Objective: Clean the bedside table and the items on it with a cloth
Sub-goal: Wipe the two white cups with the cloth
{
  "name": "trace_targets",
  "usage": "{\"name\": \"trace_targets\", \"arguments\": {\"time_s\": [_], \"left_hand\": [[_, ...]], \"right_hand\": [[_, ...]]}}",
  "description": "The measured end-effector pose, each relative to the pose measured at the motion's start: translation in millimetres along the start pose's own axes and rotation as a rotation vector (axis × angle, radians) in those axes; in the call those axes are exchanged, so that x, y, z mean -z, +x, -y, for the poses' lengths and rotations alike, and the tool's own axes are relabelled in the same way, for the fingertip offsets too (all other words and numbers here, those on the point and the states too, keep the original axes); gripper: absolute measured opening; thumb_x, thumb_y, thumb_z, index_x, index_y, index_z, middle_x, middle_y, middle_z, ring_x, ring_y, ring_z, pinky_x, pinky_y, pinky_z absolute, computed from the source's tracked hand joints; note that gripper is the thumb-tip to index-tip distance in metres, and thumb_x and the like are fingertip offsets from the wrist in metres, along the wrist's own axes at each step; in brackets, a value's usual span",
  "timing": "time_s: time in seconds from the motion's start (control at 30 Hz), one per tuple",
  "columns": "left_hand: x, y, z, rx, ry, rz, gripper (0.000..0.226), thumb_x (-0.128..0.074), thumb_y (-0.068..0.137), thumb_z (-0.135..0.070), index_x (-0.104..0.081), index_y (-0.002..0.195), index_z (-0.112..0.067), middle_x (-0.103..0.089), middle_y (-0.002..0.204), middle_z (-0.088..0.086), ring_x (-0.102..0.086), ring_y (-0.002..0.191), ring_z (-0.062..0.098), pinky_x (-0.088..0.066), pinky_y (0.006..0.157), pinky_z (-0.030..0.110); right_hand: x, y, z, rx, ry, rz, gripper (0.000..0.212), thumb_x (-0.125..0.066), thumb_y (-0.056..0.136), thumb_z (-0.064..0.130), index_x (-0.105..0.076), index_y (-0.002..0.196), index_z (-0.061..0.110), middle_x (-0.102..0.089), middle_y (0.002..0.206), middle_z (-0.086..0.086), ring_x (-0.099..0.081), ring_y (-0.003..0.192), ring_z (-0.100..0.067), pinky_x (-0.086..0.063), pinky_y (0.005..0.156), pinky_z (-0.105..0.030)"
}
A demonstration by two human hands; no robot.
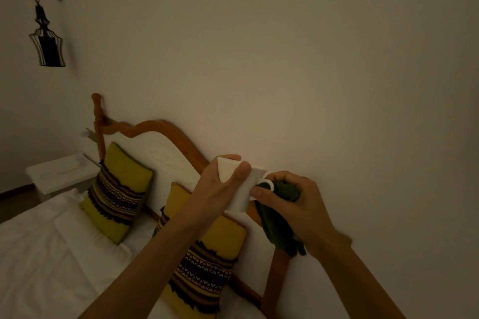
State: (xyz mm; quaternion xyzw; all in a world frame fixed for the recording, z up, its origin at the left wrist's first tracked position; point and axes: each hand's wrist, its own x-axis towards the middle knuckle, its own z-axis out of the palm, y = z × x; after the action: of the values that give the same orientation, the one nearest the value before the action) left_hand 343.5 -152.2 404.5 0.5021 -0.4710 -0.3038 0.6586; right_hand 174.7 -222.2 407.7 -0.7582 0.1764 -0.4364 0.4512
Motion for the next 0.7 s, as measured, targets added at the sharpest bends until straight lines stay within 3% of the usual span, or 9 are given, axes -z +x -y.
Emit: {"name": "trace_targets", "arguments": {"time_s": [0.17,0.27,0.37,0.43,0.47,0.57,0.63,0.7], "left_hand": [[3,-5,-12,0.077,-0.025,0.112,0.079,-0.066,0.064,-0.076,-0.059,0.122,-0.024,-0.066,0.122,0.014,-0.065,0.112,0.032,-0.060,0.084,0.038],[4,-7,-16,0.133,-0.127,0.189,0.099,-0.071,0.049,-0.085,-0.059,0.126,-0.023,-0.067,0.123,0.010,-0.068,0.111,0.027,-0.061,0.082,0.038],[4,-7,-18,0.159,-0.189,0.199,0.098,-0.071,0.050,-0.085,-0.059,0.127,-0.026,-0.066,0.126,0.011,-0.067,0.111,0.030,-0.061,0.082,0.043],[2,-5,-18,0.203,-0.273,0.177,0.093,-0.069,0.058,-0.082,-0.059,0.129,-0.022,-0.066,0.126,0.015,-0.067,0.113,0.031,-0.058,0.090,0.048],[2,-4,-16,0.227,-0.334,0.160,0.088,-0.066,0.066,-0.079,-0.059,0.131,-0.020,-0.065,0.128,0.017,-0.065,0.116,0.032,-0.054,0.096,0.053],[4,-2,-8,0.269,-0.541,0.118,0.060,-0.058,0.090,-0.059,-0.061,0.132,-0.017,-0.063,0.130,0.019,-0.059,0.122,0.037,-0.045,0.104,0.060],[7,-4,-5,0.247,-0.655,0.129,0.047,-0.061,0.093,-0.041,-0.062,0.132,-0.015,-0.063,0.129,0.019,-0.061,0.117,0.037,-0.052,0.095,0.056],[8,-5,-6,0.221,-0.699,0.176,0.052,-0.061,0.089,-0.030,-0.057,0.137,-0.011,-0.059,0.136,0.020,-0.060,0.120,0.037,-0.055,0.088,0.049]], "right_hand": [[11,-1,3,-0.081,0.159,0.205,0.013,-0.079,0.084,0.016,-0.074,0.095,0.010,-0.073,0.085,-0.005,-0.073,0.077,-0.024,-0.059,0.069,-0.030],[14,-5,2,-0.132,0.344,0.239,0.018,-0.078,0.079,0.026,-0.077,0.095,0.018,-0.074,0.086,-0.005,-0.072,0.077,-0.022,-0.059,0.068,-0.029],[4,-12,-4,-0.328,0.704,0.194,0.054,-0.094,0.057,0.043,-0.076,0.101,0.017,-0.072,0.091,-0.011,-0.071,0.076,-0.025,-0.061,0.066,-0.036],[-5,-12,-3,-0.408,0.920,0.075,0.075,-0.097,0.051,0.044,-0.071,0.114,0.014,-0.072,0.097,-0.015,-0.070,0.080,-0.029,-0.061,0.070,-0.041],[-6,-9,-1,-0.384,0.896,-0.007,0.074,-0.095,0.056,0.043,-0.068,0.118,0.014,-0.072,0.102,-0.016,-0.071,0.085,-0.031,-0.062,0.073,-0.044],[-13,-1,10,-0.138,0.536,-0.264,0.039,-0.080,0.080,0.036,-0.070,0.115,0.022,-0.073,0.107,-0.007,-0.073,0.094,-0.025,-0.061,0.073,-0.038],[-21,-1,11,0.019,0.301,-0.348,0.030,-0.071,0.088,0.032,-0.067,0.116,0.026,-0.071,0.112,0.001,-0.070,0.103,-0.019,-0.061,0.079,-0.034],[-27,-3,7,0.110,0.111,-0.404,0.027,-0.068,0.092,0.030,-0.066,0.119,0.027,-0.068,0.117,0.009,-0.066,0.111,-0.014,-0.059,0.089,-0.035]]}}
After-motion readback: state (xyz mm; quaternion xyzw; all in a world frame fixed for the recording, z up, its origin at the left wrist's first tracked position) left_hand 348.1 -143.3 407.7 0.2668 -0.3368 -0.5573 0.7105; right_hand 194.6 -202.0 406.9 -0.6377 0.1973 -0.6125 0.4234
